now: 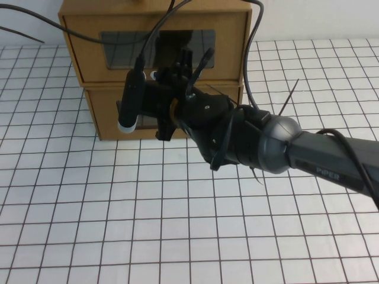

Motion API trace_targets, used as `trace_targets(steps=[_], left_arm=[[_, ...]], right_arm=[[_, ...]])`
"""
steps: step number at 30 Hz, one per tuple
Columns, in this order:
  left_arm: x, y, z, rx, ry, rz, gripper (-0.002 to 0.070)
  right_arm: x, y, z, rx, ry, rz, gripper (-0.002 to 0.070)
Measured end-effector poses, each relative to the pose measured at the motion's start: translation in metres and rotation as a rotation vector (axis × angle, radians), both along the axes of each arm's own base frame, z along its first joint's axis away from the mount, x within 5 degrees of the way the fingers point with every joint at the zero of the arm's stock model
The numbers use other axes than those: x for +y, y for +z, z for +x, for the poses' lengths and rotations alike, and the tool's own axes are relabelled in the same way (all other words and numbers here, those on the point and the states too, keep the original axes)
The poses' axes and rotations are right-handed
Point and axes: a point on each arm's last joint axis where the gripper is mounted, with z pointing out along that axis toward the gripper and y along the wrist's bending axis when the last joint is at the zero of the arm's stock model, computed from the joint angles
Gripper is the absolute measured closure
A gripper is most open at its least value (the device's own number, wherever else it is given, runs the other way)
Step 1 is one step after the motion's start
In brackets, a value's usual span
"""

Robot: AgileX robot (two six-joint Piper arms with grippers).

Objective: Open the shoe box
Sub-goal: 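Pull the top drawer of the cardboard box fully open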

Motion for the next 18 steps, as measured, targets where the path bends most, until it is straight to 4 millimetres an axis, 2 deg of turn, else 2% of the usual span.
trace_targets(steps=[8,15,18], left_arm=[[0.0000,0.0000,0.0000,0.000,0.000,0.000,0.0679],[0.0000,0.0000,0.0000,0.000,0.000,0.000,0.0679],[0.0000,0.0000,0.0000,0.000,0.000,0.000,0.0679]], right_arm=[[0.0055,-0.0011,0.0072,-0.022,-0.026,0.004,0.0444],[0.0058,0.0005,0.0075,-0.036,-0.041,0.000,0.0564],[0.0058,0.0005,0.0080,-0.038,-0.044,-0.001,0.0591]])
